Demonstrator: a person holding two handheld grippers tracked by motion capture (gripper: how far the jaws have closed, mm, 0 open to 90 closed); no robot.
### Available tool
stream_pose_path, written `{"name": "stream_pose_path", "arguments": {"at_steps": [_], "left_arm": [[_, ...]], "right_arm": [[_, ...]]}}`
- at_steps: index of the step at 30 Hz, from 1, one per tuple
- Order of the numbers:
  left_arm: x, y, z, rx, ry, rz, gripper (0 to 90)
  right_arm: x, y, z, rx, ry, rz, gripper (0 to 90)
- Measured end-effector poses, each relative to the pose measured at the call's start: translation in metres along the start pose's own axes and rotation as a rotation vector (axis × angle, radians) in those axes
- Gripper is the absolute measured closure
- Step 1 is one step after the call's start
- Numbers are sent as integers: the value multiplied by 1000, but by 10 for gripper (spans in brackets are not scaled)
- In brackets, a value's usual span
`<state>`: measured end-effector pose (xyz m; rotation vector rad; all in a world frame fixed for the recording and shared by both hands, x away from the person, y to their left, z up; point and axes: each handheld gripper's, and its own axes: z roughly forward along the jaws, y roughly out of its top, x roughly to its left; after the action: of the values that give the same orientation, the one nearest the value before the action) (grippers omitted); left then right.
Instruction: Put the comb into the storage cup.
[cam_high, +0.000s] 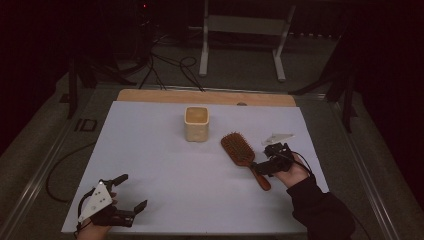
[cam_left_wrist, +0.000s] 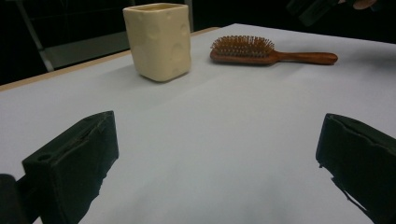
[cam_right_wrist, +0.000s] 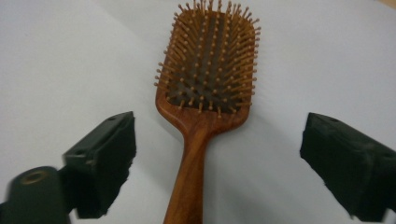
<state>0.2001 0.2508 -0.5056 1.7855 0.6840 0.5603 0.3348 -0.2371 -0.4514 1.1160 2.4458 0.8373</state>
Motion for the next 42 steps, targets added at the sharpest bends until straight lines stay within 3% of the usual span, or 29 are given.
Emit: {"name": "stream_pose_path", "arguments": {"at_steps": [2,5,9,12,14,22,32,42], "left_arm": [[0,0,0,-1,0,2,0],[0,0,0,-1,1,2,0],[0,0,0,-4,0,1,0],[0,0,0,2,-1,1,0],[0,0,0,-4,0,1,0],[0,0,0,-2,-3,-2,0],[1,0,0,-9,-3,-7,0],[1,0,-1,-10,-3,-7,0]], "right_arm": [[-1,1,4,21,30,13,135],[1,2,9,45,31,-1,142],[0,2,18,124,80,26,150],[2,2,23,155,49,48,136],[3,2,26,167,27,36,118],[6,4,37,223,15,45,101],[8,8,51,340,9,67,256],[7,18,58,417,-4,82,435]]}}
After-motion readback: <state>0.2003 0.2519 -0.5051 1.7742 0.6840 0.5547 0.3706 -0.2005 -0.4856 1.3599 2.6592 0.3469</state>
